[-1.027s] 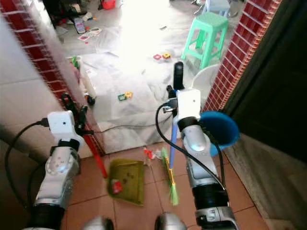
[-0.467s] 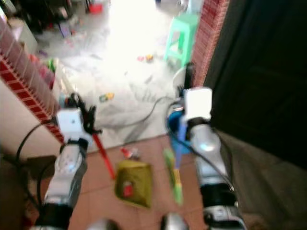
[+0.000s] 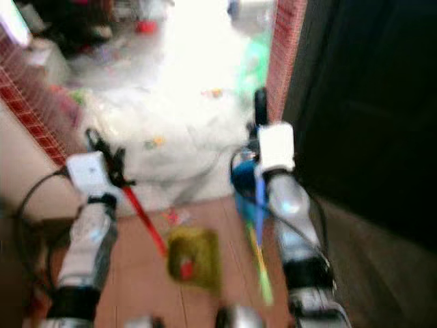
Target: Sweep floor
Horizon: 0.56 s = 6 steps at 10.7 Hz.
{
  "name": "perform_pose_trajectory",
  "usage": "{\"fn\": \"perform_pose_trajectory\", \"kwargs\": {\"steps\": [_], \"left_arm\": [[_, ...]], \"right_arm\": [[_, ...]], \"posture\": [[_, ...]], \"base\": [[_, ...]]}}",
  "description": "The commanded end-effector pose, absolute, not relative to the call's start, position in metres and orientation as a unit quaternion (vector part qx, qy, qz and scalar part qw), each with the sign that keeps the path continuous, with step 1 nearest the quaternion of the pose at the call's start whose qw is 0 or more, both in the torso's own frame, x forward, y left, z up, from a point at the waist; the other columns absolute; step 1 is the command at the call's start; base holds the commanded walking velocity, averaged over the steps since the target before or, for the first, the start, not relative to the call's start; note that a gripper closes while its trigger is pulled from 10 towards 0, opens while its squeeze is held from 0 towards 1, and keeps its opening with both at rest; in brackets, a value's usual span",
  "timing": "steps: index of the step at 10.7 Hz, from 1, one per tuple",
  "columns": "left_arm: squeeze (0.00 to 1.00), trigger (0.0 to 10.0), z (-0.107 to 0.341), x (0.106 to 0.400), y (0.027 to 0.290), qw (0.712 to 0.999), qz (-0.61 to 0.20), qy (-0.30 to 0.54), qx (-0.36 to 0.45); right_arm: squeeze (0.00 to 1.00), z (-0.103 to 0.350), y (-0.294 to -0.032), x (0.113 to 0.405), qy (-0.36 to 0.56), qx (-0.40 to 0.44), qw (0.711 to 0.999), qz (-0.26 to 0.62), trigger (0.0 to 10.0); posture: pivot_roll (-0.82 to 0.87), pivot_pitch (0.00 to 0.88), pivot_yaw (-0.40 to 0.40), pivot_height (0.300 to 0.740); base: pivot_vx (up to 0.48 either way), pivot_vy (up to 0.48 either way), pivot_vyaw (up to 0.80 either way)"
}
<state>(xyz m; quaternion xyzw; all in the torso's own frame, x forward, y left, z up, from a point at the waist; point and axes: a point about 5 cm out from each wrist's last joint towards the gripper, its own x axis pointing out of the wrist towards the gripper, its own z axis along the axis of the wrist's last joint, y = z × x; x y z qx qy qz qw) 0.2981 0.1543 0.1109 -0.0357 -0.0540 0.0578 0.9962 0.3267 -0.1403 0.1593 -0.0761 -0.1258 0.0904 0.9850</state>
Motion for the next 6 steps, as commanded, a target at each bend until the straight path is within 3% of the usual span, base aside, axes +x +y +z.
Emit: {"fn": "perform_pose_trajectory", "kwargs": {"steps": [1,4,6], "left_arm": [[0.00,10.0,0.124,0.301,0.153,0.994,0.057,-0.082,-0.042],[0.00,10.0,0.134,0.304,0.163,0.989,0.081,-0.095,-0.077],[0.00,10.0,0.135,0.307,0.167,0.988,0.092,-0.093,-0.076]], "right_arm": [[0.00,0.171,-0.136,0.328,-0.152,-0.078,0.981,0.096,10.0],[0.00,0.170,-0.137,0.329,-0.151,-0.081,0.980,0.097,10.0],[0.00,0.169,-0.139,0.329,-0.149,-0.081,0.981,0.096,10.0]], "posture": [[-0.12,0.032,0.036,0.740],[-0.13,0.032,0.031,0.740],[-0.13,0.037,0.031,0.740]], "base": [[0.000,0.000,-0.71],[0.000,0.000,-0.80],[0.000,0.480,-0.80]]}}
